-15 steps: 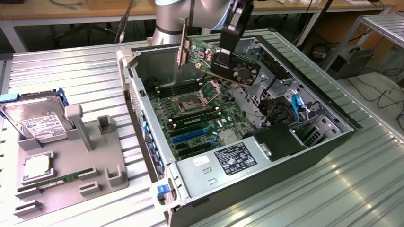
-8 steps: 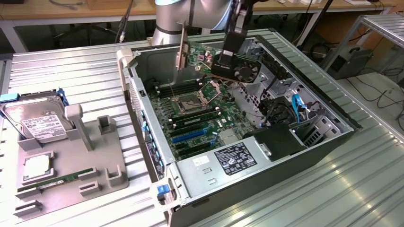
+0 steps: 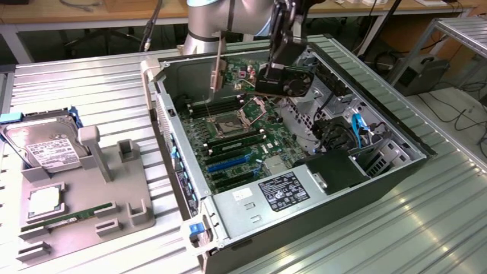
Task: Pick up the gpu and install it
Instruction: 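Insert the gpu into the slot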
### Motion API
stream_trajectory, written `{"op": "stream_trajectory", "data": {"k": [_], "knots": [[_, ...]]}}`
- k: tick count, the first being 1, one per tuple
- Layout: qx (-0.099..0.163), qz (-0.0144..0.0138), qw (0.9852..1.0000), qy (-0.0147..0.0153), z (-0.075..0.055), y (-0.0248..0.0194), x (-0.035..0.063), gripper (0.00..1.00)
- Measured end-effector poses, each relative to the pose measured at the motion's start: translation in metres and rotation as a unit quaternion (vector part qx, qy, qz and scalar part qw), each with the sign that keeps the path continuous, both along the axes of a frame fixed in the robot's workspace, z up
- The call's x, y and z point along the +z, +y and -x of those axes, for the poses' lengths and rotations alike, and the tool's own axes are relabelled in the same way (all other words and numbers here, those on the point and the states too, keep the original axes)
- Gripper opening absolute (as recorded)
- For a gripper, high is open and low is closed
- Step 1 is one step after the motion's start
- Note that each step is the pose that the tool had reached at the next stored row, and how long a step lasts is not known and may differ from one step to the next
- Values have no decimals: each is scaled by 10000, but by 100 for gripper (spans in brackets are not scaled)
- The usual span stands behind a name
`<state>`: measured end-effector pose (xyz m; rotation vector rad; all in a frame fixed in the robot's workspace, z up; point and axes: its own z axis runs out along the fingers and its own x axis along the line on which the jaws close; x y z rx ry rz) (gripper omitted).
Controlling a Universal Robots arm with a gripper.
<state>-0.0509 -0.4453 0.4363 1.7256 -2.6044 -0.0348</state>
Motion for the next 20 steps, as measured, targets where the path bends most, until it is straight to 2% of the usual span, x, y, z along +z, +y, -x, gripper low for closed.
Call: {"op": "stream_trajectory", "data": {"k": [4, 8, 9, 14, 17, 20], "knots": [[387, 0, 9993, -6, 0, 0, -9, 26], [753, 1, 9972, -21, 0, 0, -24, 26], [929, 1, 9957, -26, 0, 0, -35, 26], [1374, 0, 9905, -30, 0, 0, -78, 26], [1616, -1, 9868, -31, 0, 0, -112, 26], [1738, -7, 9848, -33, 8, 0, -150, 26]]}}
